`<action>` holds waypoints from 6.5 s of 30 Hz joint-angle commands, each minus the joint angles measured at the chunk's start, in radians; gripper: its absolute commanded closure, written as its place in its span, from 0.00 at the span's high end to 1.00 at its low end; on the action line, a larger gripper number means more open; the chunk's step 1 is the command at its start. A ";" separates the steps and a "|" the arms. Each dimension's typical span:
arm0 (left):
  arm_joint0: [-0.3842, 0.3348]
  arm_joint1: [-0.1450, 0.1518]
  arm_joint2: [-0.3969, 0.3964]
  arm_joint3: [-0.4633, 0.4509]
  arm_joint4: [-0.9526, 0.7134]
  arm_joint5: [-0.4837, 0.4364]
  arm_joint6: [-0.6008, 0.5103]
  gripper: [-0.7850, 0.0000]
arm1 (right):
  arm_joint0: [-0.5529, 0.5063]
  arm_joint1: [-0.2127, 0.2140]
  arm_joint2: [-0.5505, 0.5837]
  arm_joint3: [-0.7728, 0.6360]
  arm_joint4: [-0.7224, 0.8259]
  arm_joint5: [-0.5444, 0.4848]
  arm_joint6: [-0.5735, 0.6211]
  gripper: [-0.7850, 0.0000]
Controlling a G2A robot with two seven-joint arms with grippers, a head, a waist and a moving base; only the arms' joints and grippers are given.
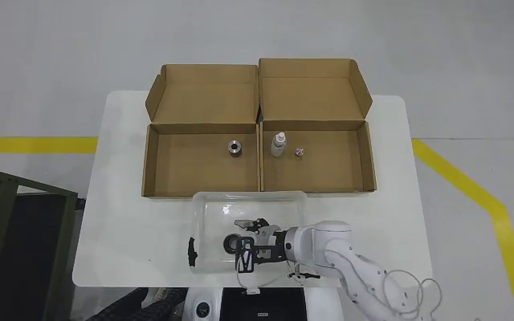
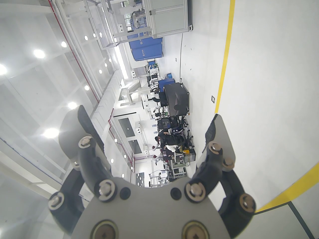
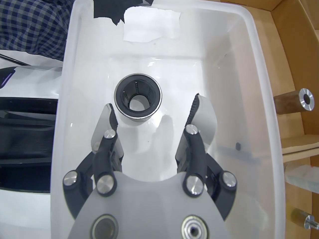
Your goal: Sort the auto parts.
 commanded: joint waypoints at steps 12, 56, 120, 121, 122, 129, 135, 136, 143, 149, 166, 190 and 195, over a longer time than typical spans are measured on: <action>0.000 0.000 0.000 0.000 0.000 0.000 0.000 1.00 | 0.072 -0.022 -0.096 0.081 0.010 0.020 0.010 0.65; 0.000 0.000 0.000 0.000 0.000 0.000 0.000 1.00 | 0.022 0.036 0.172 -0.028 0.462 -0.033 -0.043 0.00; 0.000 0.000 0.000 0.000 0.000 0.000 0.000 1.00 | 0.178 0.039 0.120 0.046 0.730 0.142 0.055 0.00; 0.000 0.000 0.000 0.000 0.000 0.000 0.000 1.00 | 0.191 0.037 0.114 0.054 0.724 0.156 0.052 0.00; 0.000 0.000 0.000 0.000 0.000 0.000 0.000 1.00 | 0.201 0.034 0.108 0.058 0.715 0.170 0.049 0.00; 0.000 0.000 0.000 0.000 0.000 0.000 0.000 1.00 | 0.258 0.019 0.067 0.106 0.659 0.238 0.030 0.00; 0.000 0.000 0.000 0.000 0.000 0.000 0.000 1.00 | 0.313 0.003 0.021 0.170 0.620 0.284 0.043 0.00; 0.000 0.000 0.000 0.000 0.000 0.000 0.000 1.00 | 0.321 0.000 0.014 0.179 0.618 0.290 0.040 0.00; 0.000 0.000 0.000 0.000 0.000 0.000 0.000 1.00 | 0.375 -0.019 -0.030 0.218 0.556 0.345 0.058 0.00; 0.000 0.000 0.000 0.000 0.000 0.000 0.000 1.00 | 0.426 -0.039 -0.068 0.284 0.538 0.381 0.073 0.00; 0.000 0.000 0.000 0.000 0.000 0.000 0.000 1.00 | 0.511 -0.090 -0.150 0.427 0.499 0.436 0.111 0.00; 0.000 0.000 0.000 0.000 0.000 0.000 0.000 1.00 | 0.512 -0.120 -0.156 0.468 0.486 0.417 0.131 0.46; 0.000 0.000 0.000 0.000 0.000 0.000 0.000 1.00 | 0.500 -0.118 -0.140 0.451 0.483 0.409 0.133 0.49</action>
